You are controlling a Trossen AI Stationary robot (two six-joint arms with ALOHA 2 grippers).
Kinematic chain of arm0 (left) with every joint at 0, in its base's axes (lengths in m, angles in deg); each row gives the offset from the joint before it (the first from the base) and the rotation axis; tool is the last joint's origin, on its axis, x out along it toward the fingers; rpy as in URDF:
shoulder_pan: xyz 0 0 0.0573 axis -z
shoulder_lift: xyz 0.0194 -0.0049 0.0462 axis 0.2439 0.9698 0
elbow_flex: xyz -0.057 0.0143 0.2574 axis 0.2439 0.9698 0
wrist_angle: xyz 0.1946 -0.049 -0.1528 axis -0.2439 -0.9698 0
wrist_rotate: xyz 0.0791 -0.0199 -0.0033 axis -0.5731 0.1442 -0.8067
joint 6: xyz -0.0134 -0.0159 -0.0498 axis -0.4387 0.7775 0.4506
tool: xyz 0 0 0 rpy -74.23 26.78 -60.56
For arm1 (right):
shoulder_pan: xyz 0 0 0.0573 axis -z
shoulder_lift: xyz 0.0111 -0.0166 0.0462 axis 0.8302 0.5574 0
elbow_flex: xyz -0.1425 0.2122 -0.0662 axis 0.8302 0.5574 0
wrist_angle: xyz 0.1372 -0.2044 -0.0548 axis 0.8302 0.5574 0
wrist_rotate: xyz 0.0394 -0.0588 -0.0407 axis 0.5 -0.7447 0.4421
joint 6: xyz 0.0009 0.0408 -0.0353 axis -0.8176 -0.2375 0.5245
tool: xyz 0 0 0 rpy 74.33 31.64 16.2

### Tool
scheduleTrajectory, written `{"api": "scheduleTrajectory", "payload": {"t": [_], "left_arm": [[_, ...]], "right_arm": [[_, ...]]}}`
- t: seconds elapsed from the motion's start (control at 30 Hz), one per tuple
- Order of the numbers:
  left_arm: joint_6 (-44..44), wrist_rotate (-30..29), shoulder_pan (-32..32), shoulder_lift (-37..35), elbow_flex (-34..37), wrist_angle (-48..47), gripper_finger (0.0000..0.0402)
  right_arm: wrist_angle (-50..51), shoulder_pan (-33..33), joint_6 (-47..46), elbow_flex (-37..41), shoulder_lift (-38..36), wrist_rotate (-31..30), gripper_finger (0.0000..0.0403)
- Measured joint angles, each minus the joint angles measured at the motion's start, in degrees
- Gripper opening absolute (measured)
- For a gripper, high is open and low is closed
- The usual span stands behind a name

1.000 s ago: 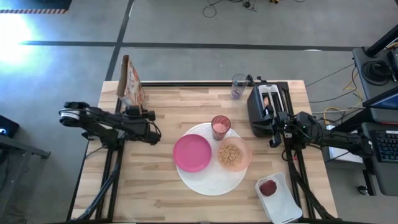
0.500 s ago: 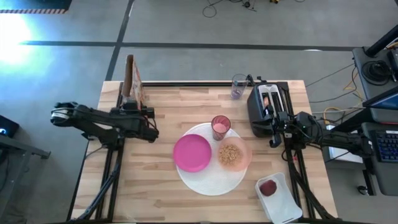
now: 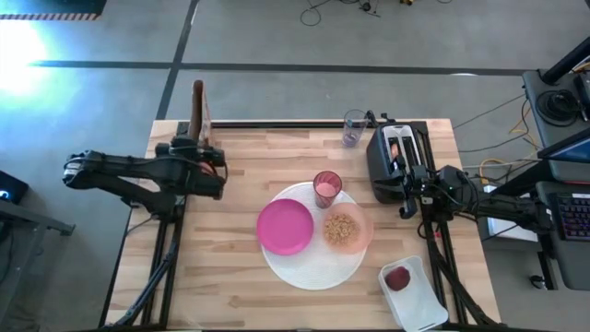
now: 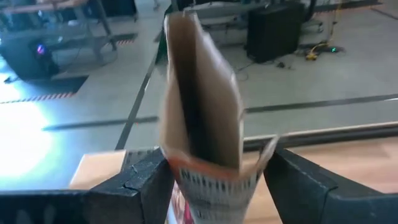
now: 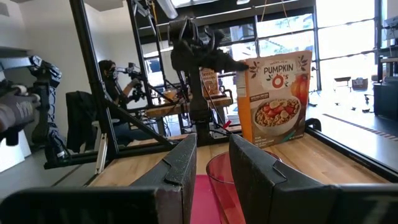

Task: Arrange a breakfast setting
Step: Pour the cereal into the orange bowl, then adjust the cereal box

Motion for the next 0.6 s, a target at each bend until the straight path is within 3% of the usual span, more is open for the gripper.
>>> {"api": "scheduleTrajectory", "payload": {"t": [0.33, 0.6], "left_arm": [[-16.5, -2.2, -1.0, -2.2, -10.5, 0.0, 0.0213], [-19.5, -0.6, -1.0, -1.1, -11.8, 0.0, 0.0213]], "right_arm": [[0.0, 0.0, 0.0, 0.0, 0.0, 0.0, 0.0086], [0.0, 0.0, 0.0, 0.0, 0.0, 0.0, 0.0086]]}}
